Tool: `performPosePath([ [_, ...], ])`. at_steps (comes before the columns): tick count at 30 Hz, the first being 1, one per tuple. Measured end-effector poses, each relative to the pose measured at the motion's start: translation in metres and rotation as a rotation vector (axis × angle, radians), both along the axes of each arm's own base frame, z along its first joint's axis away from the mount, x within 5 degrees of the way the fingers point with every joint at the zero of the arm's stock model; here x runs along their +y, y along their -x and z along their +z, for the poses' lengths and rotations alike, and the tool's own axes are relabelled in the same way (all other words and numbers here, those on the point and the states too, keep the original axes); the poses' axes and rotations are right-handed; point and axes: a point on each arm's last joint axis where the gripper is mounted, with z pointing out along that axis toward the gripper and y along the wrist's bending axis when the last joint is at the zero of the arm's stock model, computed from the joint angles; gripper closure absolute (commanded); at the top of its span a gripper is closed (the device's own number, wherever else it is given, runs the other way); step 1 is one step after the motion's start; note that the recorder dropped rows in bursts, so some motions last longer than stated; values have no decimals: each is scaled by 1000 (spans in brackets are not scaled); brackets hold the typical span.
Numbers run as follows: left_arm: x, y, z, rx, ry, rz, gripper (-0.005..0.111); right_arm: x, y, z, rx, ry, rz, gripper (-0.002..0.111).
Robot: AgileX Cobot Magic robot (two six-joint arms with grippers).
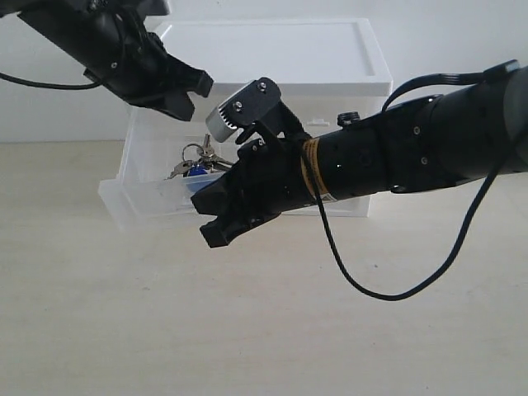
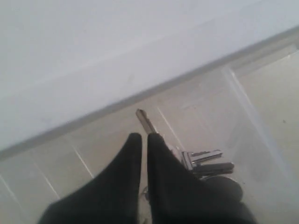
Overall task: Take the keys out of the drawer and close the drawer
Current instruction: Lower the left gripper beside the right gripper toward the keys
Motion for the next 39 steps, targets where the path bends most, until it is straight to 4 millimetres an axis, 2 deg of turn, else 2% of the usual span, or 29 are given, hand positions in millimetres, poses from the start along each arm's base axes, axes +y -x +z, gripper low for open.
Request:
performPosePath([
  [3, 0, 6, 5, 27, 1, -22, 98, 0, 0, 0, 1, -1, -1, 108],
  [5, 0, 9, 1, 51, -24, -66, 89, 0, 0, 0, 1, -1, -1, 108],
  [9, -2, 5, -14, 74, -71, -134, 61, 0, 0, 0, -1, 0, 0, 108],
  [11, -3, 2, -21, 71, -88, -159, 56, 0, 0, 0, 0, -1, -1, 108],
  [14, -4, -1, -29, 67, -100, -182, 59, 0, 0, 0, 0, -1, -1, 108],
  [16, -5, -3, -32, 68, -103, -189, 66, 0, 0, 0, 0, -1, -1, 108],
  [22, -8, -8, -45, 85, -95, -193, 102, 0, 0, 0, -2, 0, 3, 108],
  [32, -8, -7, -43, 83, -93, -194, 102, 0, 0, 0, -6, 3, 6, 108],
  [36, -7, -5, -36, 68, -89, -190, 102, 0, 0, 0, -6, 4, 5, 108],
  [39, -5, -1, -23, 34, -83, -188, 102, 0, 0, 0, -7, 3, 5, 108],
])
